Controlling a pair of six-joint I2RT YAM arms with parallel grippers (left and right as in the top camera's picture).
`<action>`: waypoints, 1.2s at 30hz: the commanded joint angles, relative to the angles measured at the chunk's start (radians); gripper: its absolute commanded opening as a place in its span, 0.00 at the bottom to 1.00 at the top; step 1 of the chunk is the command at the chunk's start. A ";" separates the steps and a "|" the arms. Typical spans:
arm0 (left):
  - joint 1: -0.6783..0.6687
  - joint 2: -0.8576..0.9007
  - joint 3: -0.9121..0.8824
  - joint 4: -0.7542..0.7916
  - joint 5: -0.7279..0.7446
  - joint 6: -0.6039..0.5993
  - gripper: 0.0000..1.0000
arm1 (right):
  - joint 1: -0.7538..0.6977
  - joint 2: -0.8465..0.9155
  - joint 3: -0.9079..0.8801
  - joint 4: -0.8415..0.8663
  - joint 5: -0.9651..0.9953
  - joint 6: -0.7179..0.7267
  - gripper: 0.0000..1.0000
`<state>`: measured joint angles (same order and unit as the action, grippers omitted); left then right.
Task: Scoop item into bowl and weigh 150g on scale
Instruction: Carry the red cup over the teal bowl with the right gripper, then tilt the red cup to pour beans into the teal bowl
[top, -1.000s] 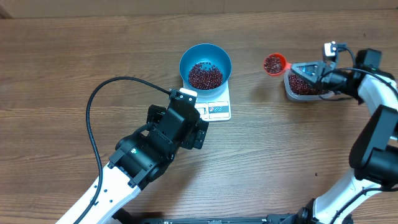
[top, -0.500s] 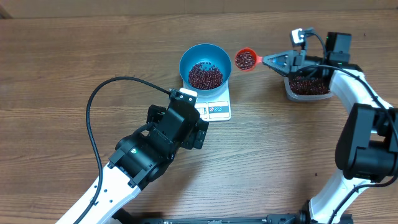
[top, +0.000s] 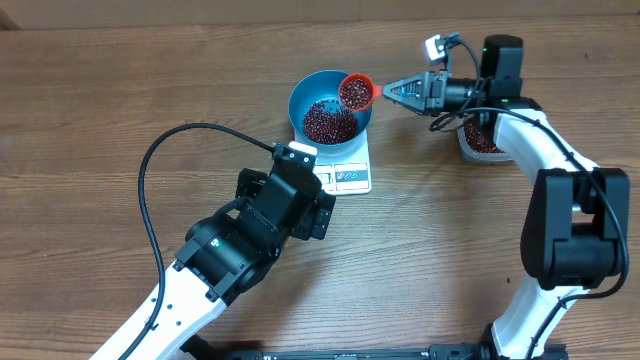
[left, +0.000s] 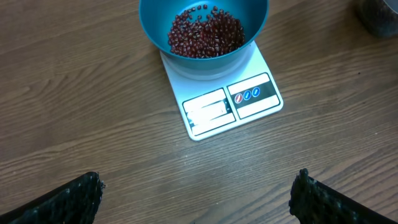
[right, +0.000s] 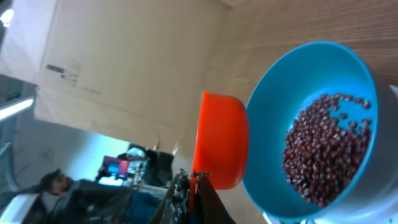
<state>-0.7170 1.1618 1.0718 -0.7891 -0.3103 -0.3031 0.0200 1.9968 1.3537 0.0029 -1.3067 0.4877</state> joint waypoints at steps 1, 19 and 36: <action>0.010 0.003 -0.004 0.000 -0.003 0.008 0.99 | 0.027 0.010 0.003 0.029 0.085 0.013 0.04; 0.010 0.003 -0.004 0.000 -0.004 0.008 0.99 | 0.071 0.010 0.002 0.078 0.155 -0.230 0.04; 0.010 0.003 -0.004 0.000 -0.003 0.008 0.99 | 0.073 0.010 0.000 0.040 0.163 -0.435 0.04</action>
<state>-0.7170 1.1618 1.0718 -0.7891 -0.3103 -0.3031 0.0875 1.9968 1.3537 0.0391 -1.1442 0.1291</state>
